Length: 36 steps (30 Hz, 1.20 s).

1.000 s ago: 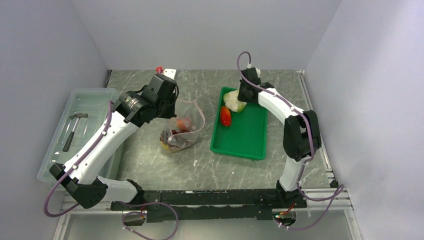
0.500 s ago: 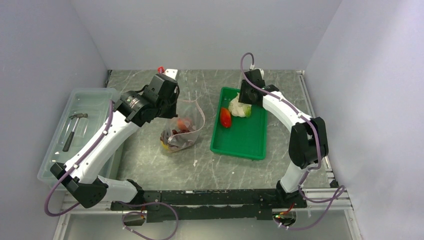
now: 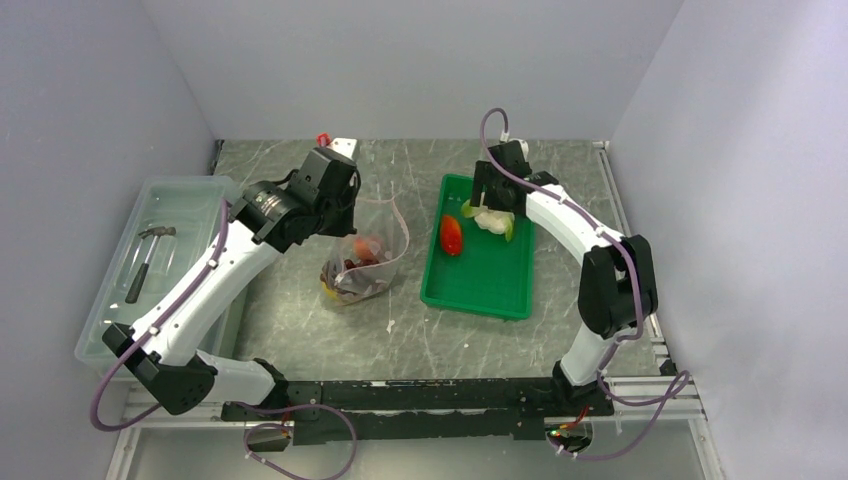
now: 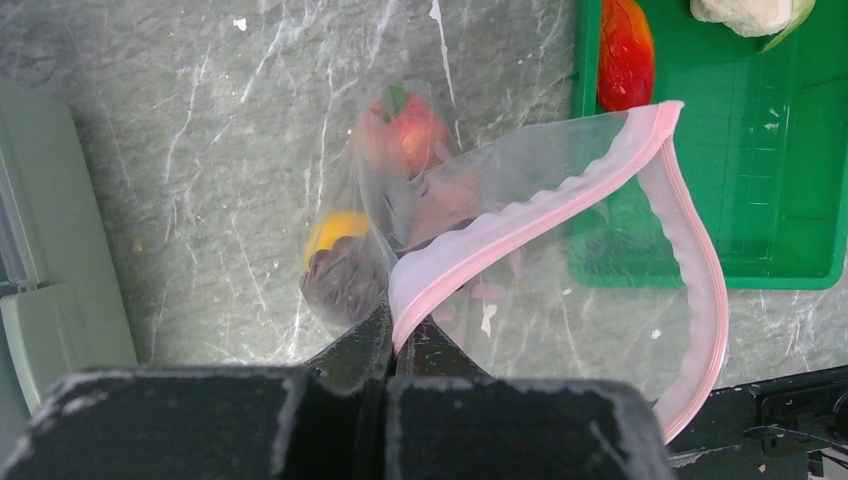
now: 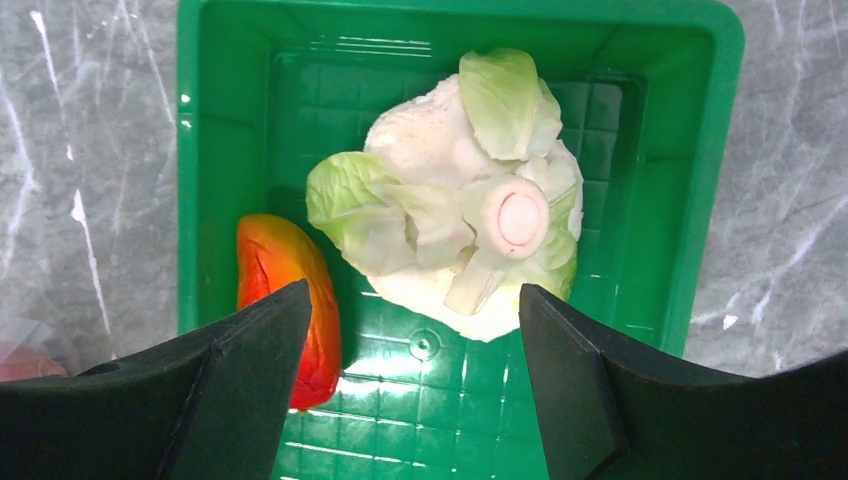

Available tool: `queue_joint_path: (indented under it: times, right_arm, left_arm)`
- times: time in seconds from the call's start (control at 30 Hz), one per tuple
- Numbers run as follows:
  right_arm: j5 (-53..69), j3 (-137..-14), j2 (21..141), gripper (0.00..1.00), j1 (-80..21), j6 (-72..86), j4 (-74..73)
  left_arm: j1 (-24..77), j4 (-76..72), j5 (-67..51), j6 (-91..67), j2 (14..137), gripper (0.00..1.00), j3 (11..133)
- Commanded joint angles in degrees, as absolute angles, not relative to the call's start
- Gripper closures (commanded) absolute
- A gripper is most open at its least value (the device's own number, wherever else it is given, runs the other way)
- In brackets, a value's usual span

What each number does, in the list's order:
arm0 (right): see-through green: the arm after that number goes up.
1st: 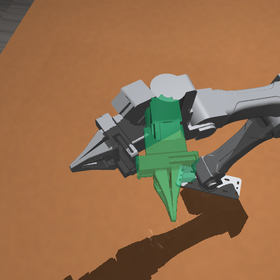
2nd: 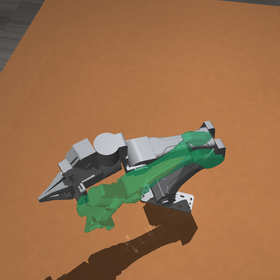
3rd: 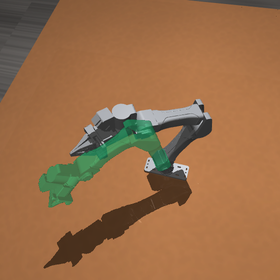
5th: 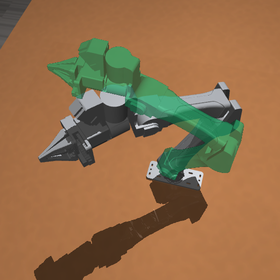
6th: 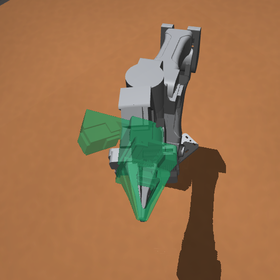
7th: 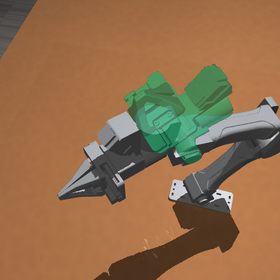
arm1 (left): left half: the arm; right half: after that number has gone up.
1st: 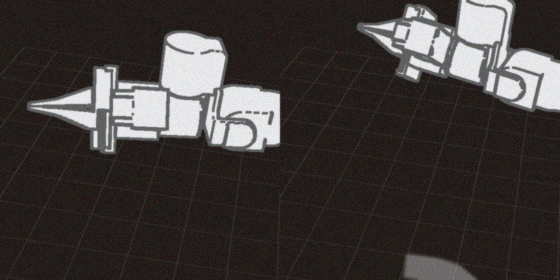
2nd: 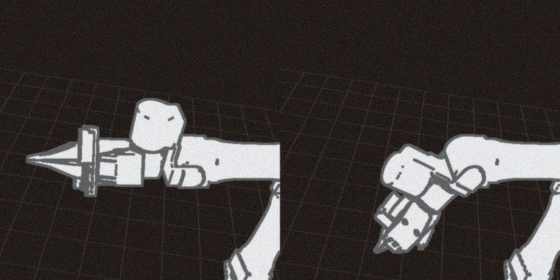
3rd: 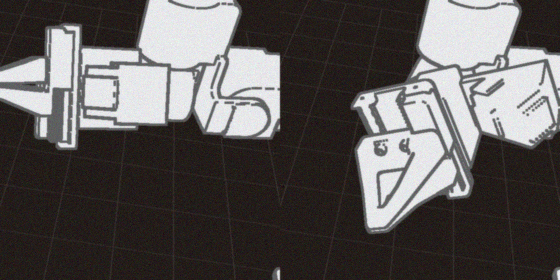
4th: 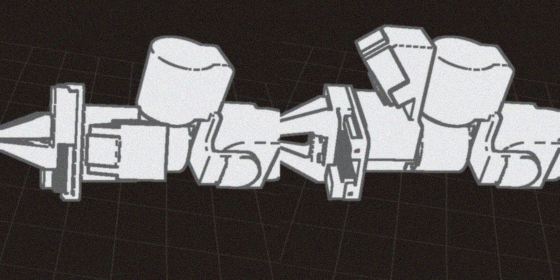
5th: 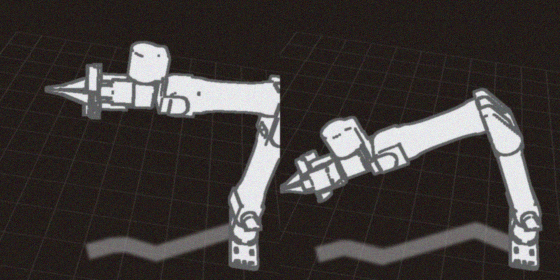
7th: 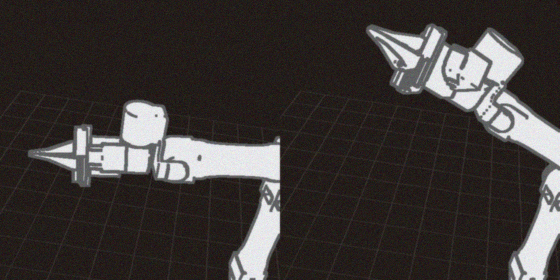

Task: Place the food in the zip-top bag and seal the zipper
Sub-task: Pick up the fake vegetable from the bin.

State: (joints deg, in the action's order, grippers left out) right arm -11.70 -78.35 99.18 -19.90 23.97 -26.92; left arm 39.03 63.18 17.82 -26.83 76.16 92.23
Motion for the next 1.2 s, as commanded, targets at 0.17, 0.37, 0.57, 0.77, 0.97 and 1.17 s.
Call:
queue_joint_path:
  times: [0.17, 0.37, 0.57, 0.77, 0.97, 1.17]
  right_arm:
    - [-11.80, -74.34, 96.40, 0.11, -18.72, 20.91, -26.15]
    - [-13.21, -72.91, 97.62, 0.07, -19.11, 19.34, -25.32]
    - [-16.27, -72.93, 99.84, 0.00, -21.29, 17.93, -23.48]
    - [-21.89, -75.56, 103.43, 0.00, -23.69, 17.75, -22.98]
    - [-28.88, -78.75, 107.84, 0.00, -25.01, 17.73, -23.27]
    - [-35.25, -80.31, 109.79, 0.00, -25.83, 17.97, -22.48]
  left_arm:
    - [38.88, 60.49, 16.61, -27.07, 76.86, 1.00, 91.73]
    - [38.93, 59.90, 16.36, -27.16, 76.73, 1.00, 90.67]
    - [38.89, 59.89, 16.27, -27.17, 76.77, 1.00, 90.35]
    - [38.91, 60.02, 16.59, -27.22, 76.23, 0.99, 90.01]
    - [38.92, 60.48, 17.20, -27.16, 75.72, 0.99, 89.75]
    - [38.92, 60.54, 17.51, -27.16, 75.59, 0.99, 89.66]
